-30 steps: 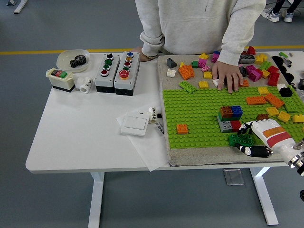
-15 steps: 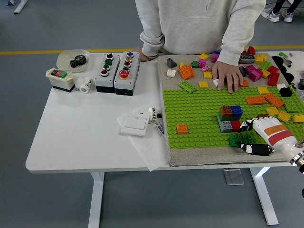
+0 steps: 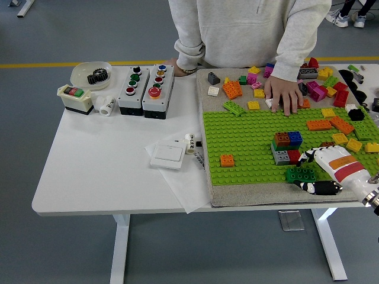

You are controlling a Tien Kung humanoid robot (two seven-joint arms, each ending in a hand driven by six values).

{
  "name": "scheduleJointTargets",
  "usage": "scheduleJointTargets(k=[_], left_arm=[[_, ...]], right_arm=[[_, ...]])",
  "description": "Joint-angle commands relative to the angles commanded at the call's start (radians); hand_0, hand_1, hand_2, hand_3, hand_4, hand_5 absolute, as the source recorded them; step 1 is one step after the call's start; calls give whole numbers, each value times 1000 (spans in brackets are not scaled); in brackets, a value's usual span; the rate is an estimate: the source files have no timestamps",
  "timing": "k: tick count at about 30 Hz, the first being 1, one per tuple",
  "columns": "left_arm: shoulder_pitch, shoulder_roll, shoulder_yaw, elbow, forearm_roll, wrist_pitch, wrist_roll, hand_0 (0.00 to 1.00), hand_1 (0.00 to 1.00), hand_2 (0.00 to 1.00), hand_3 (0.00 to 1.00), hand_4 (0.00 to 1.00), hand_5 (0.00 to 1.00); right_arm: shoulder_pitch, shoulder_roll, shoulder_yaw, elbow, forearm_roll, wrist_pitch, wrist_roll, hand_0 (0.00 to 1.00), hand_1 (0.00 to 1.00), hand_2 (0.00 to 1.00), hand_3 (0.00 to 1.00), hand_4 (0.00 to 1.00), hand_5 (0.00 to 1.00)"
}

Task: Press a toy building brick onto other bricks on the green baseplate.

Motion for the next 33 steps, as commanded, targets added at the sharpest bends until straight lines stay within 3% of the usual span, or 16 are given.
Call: scheduleJointTargets(k=[19, 20, 33], left_arm=[[-2, 1, 2, -1, 1, -2, 2, 738, 746, 750, 608, 673, 619], [-2, 1, 2, -1, 1, -2, 2, 738, 746, 750, 608, 673, 619], [3, 0, -6, -2, 14, -2, 6, 738, 746, 751, 608, 673, 618]], right_arm=[[13, 11, -7, -37, 3, -7, 0, 500, 548, 618, 568, 890, 458], [13, 11, -7, -36, 3, -7, 0, 489, 530, 573, 549, 878, 478], [14, 14, -24, -49, 9, -15, 3, 456, 489, 541, 523, 846, 512]])
